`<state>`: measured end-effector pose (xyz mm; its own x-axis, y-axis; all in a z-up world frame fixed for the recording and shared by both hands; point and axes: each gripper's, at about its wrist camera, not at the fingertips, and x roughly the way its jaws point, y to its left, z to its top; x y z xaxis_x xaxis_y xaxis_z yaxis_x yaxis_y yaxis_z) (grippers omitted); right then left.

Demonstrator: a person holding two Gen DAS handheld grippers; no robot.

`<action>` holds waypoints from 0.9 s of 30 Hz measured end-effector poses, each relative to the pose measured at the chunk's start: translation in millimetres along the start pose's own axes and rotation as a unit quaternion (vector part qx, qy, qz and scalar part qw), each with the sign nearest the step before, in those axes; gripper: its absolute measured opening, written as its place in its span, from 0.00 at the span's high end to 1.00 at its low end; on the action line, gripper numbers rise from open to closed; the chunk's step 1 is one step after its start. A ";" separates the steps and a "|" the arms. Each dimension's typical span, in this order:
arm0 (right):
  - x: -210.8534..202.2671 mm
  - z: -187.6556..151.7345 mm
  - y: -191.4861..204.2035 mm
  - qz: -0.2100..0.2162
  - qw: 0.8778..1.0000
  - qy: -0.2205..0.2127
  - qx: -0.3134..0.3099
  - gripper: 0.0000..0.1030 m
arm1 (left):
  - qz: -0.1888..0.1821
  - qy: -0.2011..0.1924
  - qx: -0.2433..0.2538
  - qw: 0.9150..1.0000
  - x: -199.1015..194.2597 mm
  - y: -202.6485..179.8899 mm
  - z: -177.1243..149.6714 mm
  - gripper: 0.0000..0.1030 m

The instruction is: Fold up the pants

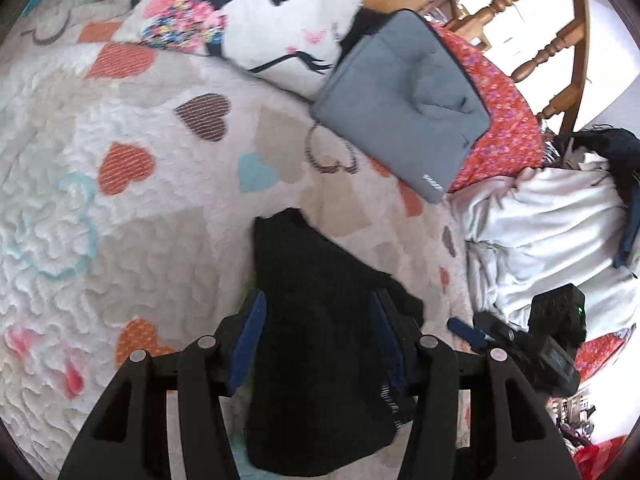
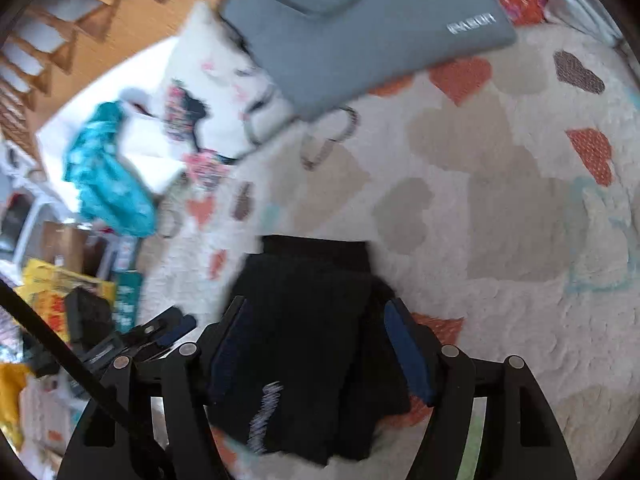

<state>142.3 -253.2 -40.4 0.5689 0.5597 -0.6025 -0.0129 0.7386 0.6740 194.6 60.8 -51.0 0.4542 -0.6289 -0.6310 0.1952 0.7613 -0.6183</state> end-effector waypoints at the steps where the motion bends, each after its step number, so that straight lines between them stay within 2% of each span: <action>1: 1.2 -4.2 7.5 0.021 1.000 0.011 -0.005 0.27 | 0.000 0.006 0.004 1.000 8.2 -5.3 0.7 0.49; 3: 11.4 -11.5 14.1 0.040 0.998 0.036 -0.011 0.27 | 0.018 0.018 0.012 1.000 28.4 -11.4 0.0 0.49; 4: 18.0 -16.1 14.2 0.033 0.998 0.045 -0.014 0.27 | 0.026 0.026 0.015 0.999 38.6 -11.0 -0.6 0.49; 7: 43.9 -28.8 -0.7 -0.030 0.997 0.067 -0.024 0.27 | 0.056 0.039 0.011 0.998 66.3 -2.1 -1.4 0.49; 9: 62.4 -36.5 -19.4 -0.049 0.994 0.094 -0.011 0.28 | 0.064 0.049 0.010 0.997 79.4 2.9 0.0 0.49; 12: 59.4 -38.2 -27.9 -0.024 0.997 0.073 0.002 0.25 | 0.064 0.047 0.007 0.997 75.7 1.0 2.7 0.49; 15: 45.7 -29.9 -20.6 -0.015 0.998 0.053 -0.002 0.24 | 0.065 0.031 0.013 0.997 53.4 -6.6 -0.9 0.49; 18: 25.4 -27.6 -12.8 -0.021 0.999 0.025 -0.013 0.24 | 0.077 0.000 0.036 0.996 21.4 -21.3 -14.9 0.49; 23: -1.7 -36.8 -1.9 -0.036 0.999 -0.017 -0.016 0.24 | 0.125 -0.083 0.086 0.985 -40.5 -48.2 -47.5 0.49; 25: -15.0 -43.7 8.8 -0.053 0.997 -0.038 -0.034 0.24 | 0.148 -0.123 0.104 0.976 -64.9 -58.5 -59.9 0.48; 26: -20.9 -47.6 13.1 -0.060 0.996 -0.047 -0.044 0.24 | 0.167 -0.153 0.116 0.967 -80.1 -65.5 -68.6 0.45; 27: -29.0 -52.9 18.8 -0.069 0.994 -0.059 -0.054 0.24 | 0.186 -0.177 0.125 0.958 -92.5 -71.4 -75.2 0.37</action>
<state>82.1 -235.7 -32.9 0.6639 0.4073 -0.6272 -0.0131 0.8449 0.5348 73.3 52.8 16.3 0.7905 -0.2476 -0.5602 0.1445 0.9642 -0.2222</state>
